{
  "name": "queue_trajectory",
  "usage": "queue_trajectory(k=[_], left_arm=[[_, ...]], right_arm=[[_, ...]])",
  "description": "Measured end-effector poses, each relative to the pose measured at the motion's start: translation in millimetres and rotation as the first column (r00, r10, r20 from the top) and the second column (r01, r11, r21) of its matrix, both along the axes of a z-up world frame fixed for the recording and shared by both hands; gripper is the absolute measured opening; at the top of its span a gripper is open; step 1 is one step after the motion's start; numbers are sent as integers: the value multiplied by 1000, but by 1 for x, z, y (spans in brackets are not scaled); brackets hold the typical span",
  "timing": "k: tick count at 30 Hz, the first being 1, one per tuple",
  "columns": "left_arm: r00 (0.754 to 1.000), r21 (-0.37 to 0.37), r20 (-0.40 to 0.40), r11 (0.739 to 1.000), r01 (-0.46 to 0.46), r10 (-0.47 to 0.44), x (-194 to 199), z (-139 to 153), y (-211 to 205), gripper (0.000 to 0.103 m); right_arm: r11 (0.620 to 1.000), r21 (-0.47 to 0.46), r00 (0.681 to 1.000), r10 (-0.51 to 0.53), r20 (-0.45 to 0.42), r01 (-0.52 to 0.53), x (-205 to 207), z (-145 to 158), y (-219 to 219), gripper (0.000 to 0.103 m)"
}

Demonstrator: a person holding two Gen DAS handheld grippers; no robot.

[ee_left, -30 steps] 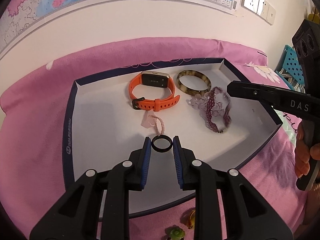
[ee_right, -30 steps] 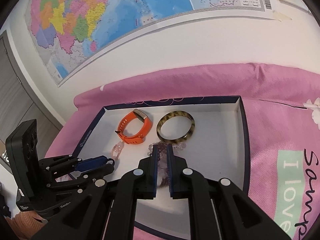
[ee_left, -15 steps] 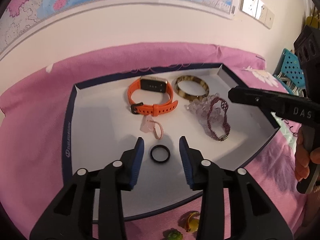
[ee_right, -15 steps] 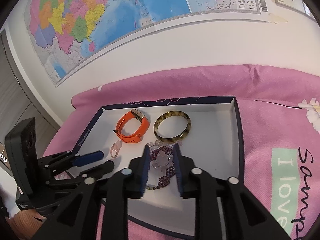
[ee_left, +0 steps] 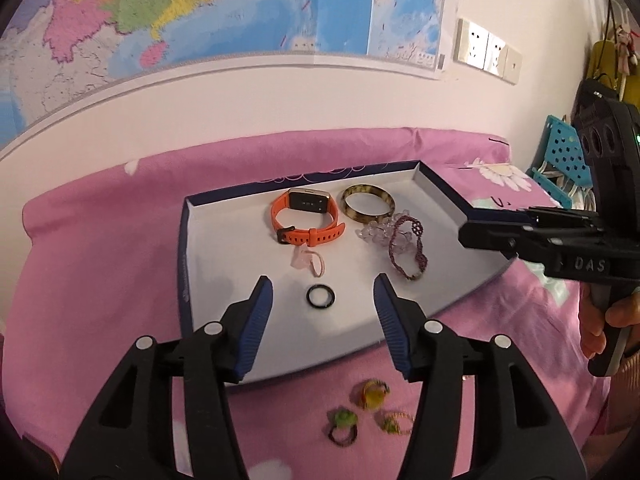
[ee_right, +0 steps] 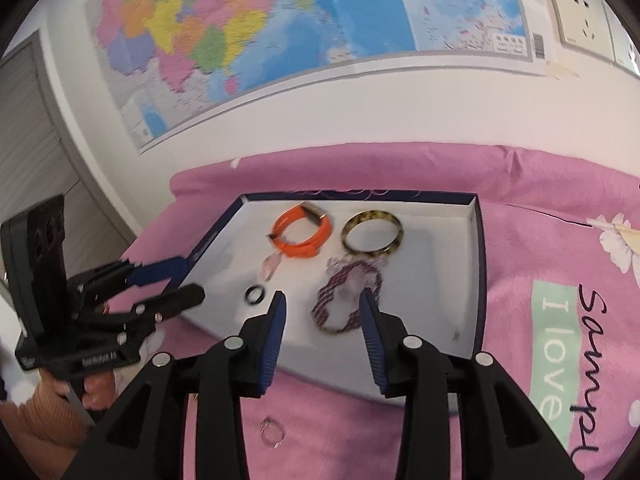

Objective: Organize jewelry
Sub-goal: 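Withdraw both grippers toward the rings on the bedspread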

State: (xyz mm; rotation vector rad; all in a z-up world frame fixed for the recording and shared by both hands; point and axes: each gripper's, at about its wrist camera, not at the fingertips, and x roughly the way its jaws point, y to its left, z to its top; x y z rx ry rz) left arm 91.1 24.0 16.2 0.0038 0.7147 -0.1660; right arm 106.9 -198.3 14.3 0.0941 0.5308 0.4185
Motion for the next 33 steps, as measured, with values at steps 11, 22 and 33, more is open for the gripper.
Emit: queue_trajectory(k=[11, 22, 33], left_arm=[[1000, 26, -21, 1000, -3, 3, -44, -12, 16, 52], [996, 26, -58, 997, 76, -75, -70, -32, -7, 52], [991, 4, -76, 993, 114, -114, -78, -39, -19, 51]], right_arm=[[991, -106, 997, 74, -31, -77, -34, -31, 27, 41], [991, -115, 995, 57, -86, -66, -42, -56, 30, 41], [990, -121, 993, 62, -99, -74, -44, -64, 34, 43]])
